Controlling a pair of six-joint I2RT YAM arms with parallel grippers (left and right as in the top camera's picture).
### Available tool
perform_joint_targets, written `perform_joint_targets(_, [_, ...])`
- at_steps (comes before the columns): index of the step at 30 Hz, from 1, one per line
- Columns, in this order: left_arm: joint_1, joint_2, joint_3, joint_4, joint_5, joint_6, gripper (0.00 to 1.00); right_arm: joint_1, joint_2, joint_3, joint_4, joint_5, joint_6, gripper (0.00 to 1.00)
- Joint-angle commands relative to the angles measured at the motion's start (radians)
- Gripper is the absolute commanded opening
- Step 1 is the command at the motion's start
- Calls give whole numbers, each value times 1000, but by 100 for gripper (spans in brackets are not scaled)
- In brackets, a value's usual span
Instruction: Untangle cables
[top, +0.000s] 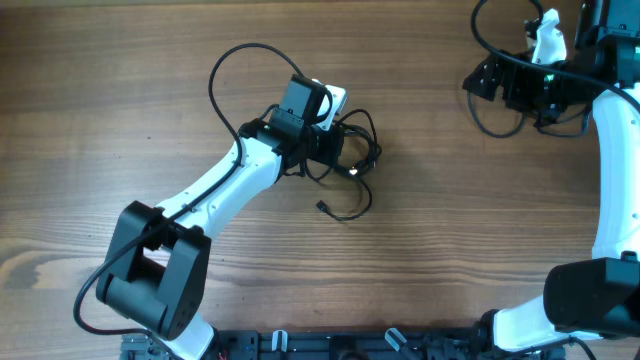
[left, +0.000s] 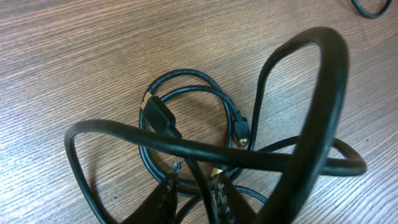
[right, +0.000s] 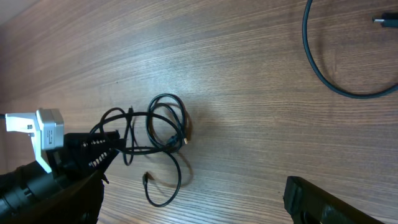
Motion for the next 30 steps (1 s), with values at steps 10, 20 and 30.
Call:
perform_joint_targets(10, [-3, -350, -3, -146, -10, -120, 4, 7, 11, -9, -7, 6, -37, 95])
perform_joint_targets(20, [61, -737, -3, -258, -66, -349, 4, 189, 11, -9, 16, -145, -61, 95])
perform_joint_targets(30, [327, -734, -3, -163, -111, -818, 4, 352, 11, -9, 48, -153, 2, 95])
